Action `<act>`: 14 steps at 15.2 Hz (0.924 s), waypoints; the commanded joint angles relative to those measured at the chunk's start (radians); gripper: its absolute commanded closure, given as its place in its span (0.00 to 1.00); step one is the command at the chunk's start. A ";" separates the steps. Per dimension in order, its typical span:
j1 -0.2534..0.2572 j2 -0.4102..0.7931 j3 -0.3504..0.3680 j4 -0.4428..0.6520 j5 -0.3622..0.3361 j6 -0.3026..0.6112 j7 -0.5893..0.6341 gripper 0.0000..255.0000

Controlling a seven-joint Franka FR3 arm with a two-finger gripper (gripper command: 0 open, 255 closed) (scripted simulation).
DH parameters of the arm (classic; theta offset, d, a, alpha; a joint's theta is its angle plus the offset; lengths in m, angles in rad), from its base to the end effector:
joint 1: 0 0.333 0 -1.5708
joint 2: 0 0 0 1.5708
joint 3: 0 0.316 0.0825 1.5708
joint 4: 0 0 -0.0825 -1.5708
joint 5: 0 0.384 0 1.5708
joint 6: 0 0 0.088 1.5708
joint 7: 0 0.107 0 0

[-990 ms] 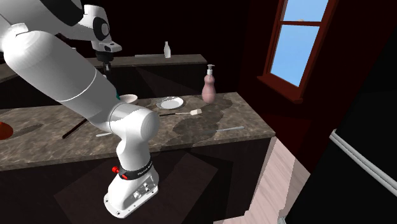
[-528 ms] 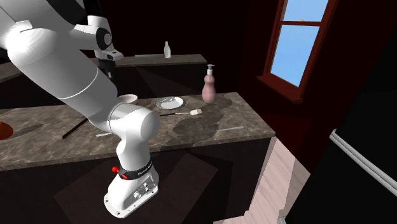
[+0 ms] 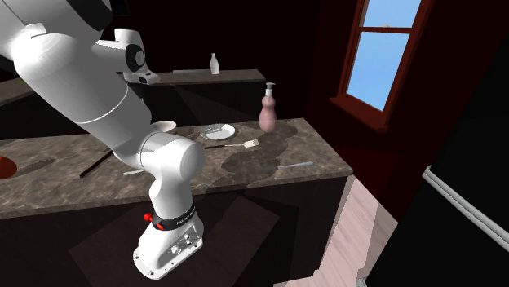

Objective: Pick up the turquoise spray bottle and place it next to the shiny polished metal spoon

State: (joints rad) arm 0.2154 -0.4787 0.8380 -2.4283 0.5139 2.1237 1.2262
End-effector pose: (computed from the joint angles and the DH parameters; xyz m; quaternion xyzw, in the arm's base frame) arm 0.1935 0.4016 0.4248 -0.9690 0.2397 0.0256 0.0537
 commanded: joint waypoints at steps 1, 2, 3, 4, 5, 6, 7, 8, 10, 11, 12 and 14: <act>0.000 0.001 0.001 0.000 0.000 0.001 0.000 1.00; 0.000 0.001 0.001 0.000 0.000 0.001 0.000 1.00; 0.000 0.001 0.001 0.000 0.000 0.001 0.000 1.00; 0.000 0.001 0.001 0.000 0.000 0.001 0.000 1.00; 0.000 0.001 0.001 0.000 0.000 0.001 0.000 0.00; 0.000 0.001 0.001 0.000 0.000 0.001 0.000 0.00; 0.000 0.001 0.001 0.000 0.000 0.001 0.000 0.00; 0.000 0.001 0.001 0.000 0.000 0.001 0.000 0.00; 0.000 0.001 0.001 0.000 0.000 0.001 0.000 0.00; 0.004 -0.019 -0.020 0.018 -0.003 -0.038 -0.002 0.00; 0.008 -0.036 -0.039 0.038 -0.006 -0.076 -0.003 0.00; 0.011 -0.062 -0.071 0.075 -0.015 -0.141 -0.004 0.00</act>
State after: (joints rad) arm 0.2245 -0.5280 0.7810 -2.3743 0.5033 2.0184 1.2197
